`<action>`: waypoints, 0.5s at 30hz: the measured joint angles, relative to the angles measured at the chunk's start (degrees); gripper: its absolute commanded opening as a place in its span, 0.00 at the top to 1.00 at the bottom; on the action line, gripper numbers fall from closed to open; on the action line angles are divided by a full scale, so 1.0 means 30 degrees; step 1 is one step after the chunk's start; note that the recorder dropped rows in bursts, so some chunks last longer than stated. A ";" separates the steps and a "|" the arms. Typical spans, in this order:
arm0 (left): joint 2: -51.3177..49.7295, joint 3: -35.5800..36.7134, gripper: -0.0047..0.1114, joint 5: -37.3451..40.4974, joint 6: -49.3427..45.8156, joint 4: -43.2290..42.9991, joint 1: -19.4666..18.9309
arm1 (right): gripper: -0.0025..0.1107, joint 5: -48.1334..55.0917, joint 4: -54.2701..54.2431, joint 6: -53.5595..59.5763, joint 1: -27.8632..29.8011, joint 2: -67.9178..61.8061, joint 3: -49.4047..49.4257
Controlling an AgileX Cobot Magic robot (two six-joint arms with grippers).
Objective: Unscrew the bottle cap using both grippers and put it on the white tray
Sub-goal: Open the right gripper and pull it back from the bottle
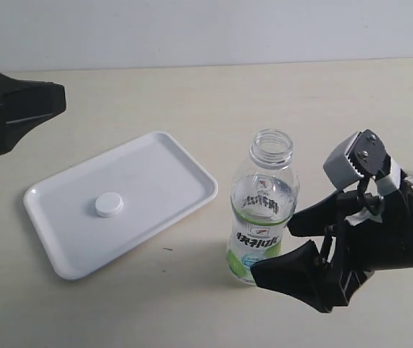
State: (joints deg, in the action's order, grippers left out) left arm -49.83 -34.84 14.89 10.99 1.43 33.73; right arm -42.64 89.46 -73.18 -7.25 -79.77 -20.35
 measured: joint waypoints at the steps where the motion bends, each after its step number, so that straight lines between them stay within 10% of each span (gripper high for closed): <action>1: 0.0000 0.0000 0.20 0.0000 0.0000 0.0000 0.0000 | 0.17 0.0000 0.0544 -0.0859 0.0000 0.0250 0.0000; 6: 0.0000 0.0000 0.21 0.0000 -0.0028 0.0000 0.0000 | 0.32 0.0660 0.2570 -0.4625 0.0000 0.1381 0.0000; 12: 0.0000 0.0140 0.21 0.0037 -0.0028 0.0000 0.0000 | 0.98 0.3695 0.3422 -0.8598 0.0000 0.2425 0.0000; 15: 0.0000 0.0438 0.21 0.0037 -0.0308 0.0000 0.0000 | 0.96 0.5021 0.3428 -0.8940 0.0000 0.2893 0.0000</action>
State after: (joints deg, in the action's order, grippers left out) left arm -49.83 -33.53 15.00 10.07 1.43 33.73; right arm -27.58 99.74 -100.00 -7.25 -71.09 -20.35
